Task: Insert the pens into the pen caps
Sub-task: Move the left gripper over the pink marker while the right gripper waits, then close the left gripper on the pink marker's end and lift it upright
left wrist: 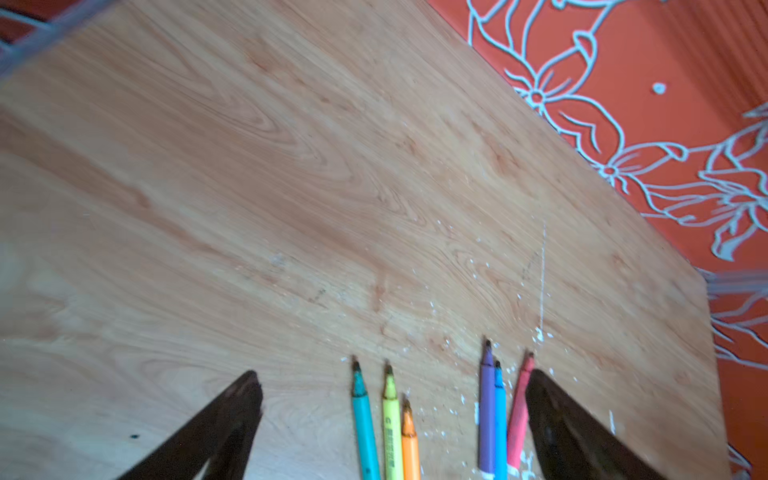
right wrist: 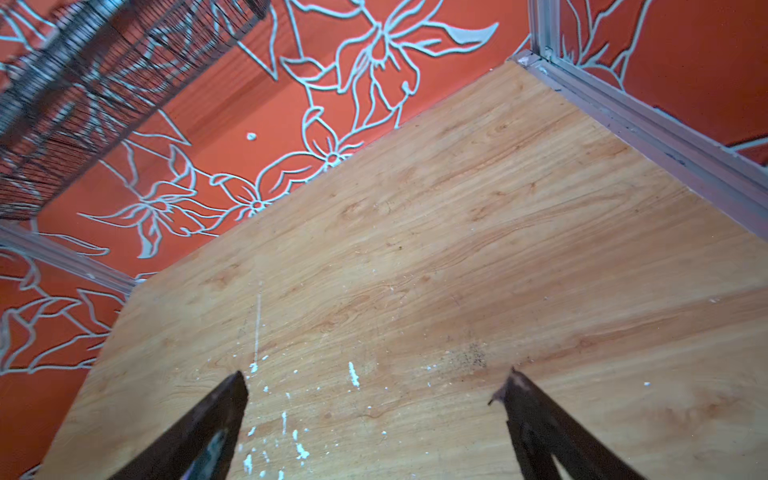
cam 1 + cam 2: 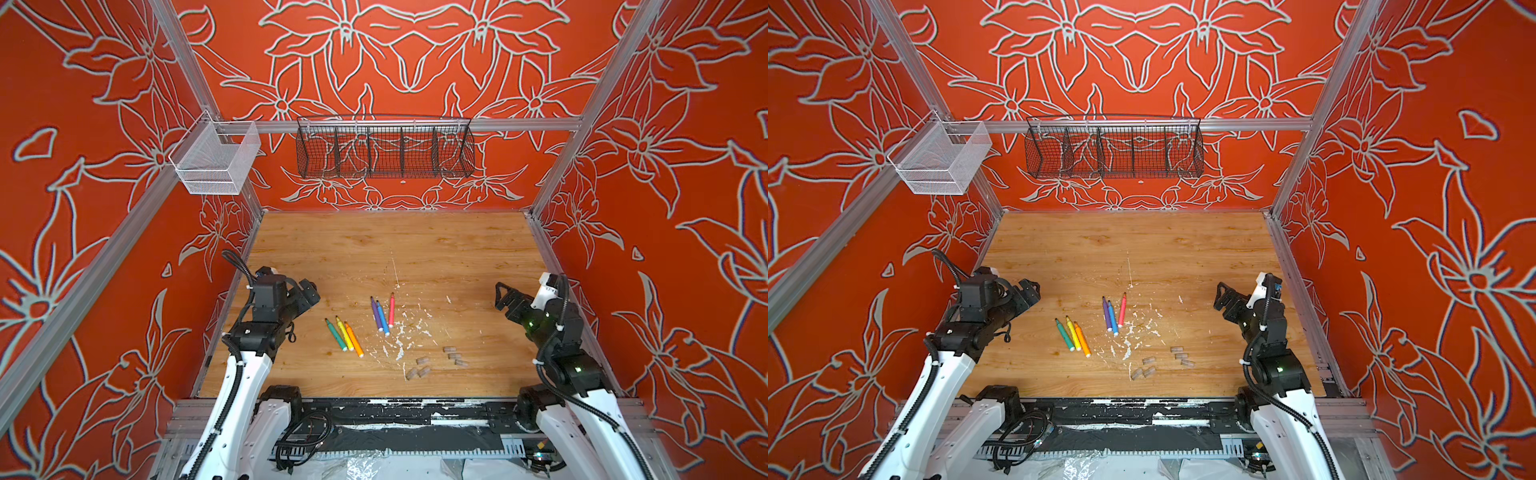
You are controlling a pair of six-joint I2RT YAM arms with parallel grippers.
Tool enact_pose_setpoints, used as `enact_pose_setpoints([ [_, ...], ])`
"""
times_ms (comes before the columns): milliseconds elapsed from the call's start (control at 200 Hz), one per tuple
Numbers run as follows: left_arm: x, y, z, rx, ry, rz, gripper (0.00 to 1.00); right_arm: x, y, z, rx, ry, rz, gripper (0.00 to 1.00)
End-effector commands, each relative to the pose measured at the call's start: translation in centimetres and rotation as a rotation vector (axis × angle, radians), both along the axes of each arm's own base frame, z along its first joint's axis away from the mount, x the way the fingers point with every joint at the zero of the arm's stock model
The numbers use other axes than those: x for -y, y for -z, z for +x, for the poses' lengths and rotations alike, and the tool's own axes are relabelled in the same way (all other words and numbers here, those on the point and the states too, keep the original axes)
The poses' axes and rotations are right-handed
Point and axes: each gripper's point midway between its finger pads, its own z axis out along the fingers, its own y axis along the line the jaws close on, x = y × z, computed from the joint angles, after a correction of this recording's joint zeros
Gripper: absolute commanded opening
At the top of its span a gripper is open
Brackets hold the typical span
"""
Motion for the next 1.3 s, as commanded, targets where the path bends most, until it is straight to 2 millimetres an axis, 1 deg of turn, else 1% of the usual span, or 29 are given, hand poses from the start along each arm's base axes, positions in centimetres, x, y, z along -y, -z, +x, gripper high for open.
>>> enact_pose_setpoints([
  [0,3.4,-1.7,0.7,0.036,0.162,-0.075,0.97,1.9,2.9,0.9,-0.084,0.091,-0.088,0.94],
  [30,4.0,-1.5,0.7,0.018,0.178,-0.061,0.97,2.1,3.4,1.2,-0.101,0.103,-0.1,0.92],
  [55,4.5,-1.3,0.6,0.003,0.191,-0.045,1.0,2.3,3.8,1.4,-0.114,0.109,-0.109,0.91],
  [115,6.3,-0.7,0.6,-0.027,0.227,0.011,0.96,2.6,4.2,1.8,-0.124,0.127,-0.13,0.88],
  [145,7.7,-0.3,0.6,-0.036,0.265,0.035,0.94,2.8,4.5,1.9,-0.129,0.134,-0.136,0.87],
  [220,10.7,0.2,0.6,-0.071,0.335,0.077,0.85,2.9,5.3,2.2,-0.123,0.142,-0.142,0.86],
  [235,11.3,1.0,0.7,-0.101,0.347,0.092,0.84,3.0,5.6,2.3,-0.121,0.145,-0.143,0.86],
  [275,12.8,1.6,0.7,-0.135,0.374,0.115,0.79,3.3,6.2,2.3,-0.109,0.171,-0.136,0.85],
  [300,13.6,2.0,0.6,-0.154,0.388,0.125,0.75,3.4,6.2,2.2,-0.108,0.179,-0.134,0.85],
  [335,14.8,2.4,0.6,-0.176,0.41,0.137,0.71,3.1,6.0,2.2,-0.109,0.156,-0.139,0.84],
  [485,19.6,5.0,0.7,-0.256,0.486,0.177,0.68,3.0,6.0,1.7,-0.078,0.15,-0.129,0.83],
  [566,21.8,6.5,1.0,-0.306,0.522,0.2,0.62,2.9,6.0,1.4,-0.065,0.147,-0.121,0.83],
  [636,23.3,7.4,1.2,-0.357,0.543,0.239,0.56,2.8,6.0,1.2,-0.065,0.139,-0.118,0.83],
  [716,24.2,8.5,1.5,-0.427,0.547,0.284,0.51,2.7,6.0,1.1,-0.061,0.129,-0.116,0.82],
  [831,24.5,10.7,1.6,-0.524,0.521,0.345,0.45,2.5,5.9,1.1,-0.059,0.12,-0.115,0.81],
  [966,25.0,12.9,1.7,-0.584,0.517,0.362,0.41,2.4,6.0,1.1,-0.062,0.116,-0.114,0.81],
  [1106,24.6,14.0,1.7,-0.605,0.495,0.387,0.4,2.4,6.0,1.2,-0.063,0.112,-0.114,0.81],
  [1291,24.7,15.4,1.4,-0.627,0.512,0.392,0.4,2.3,6.1,1.3,-0.066,0.11,-0.113,0.81],
])
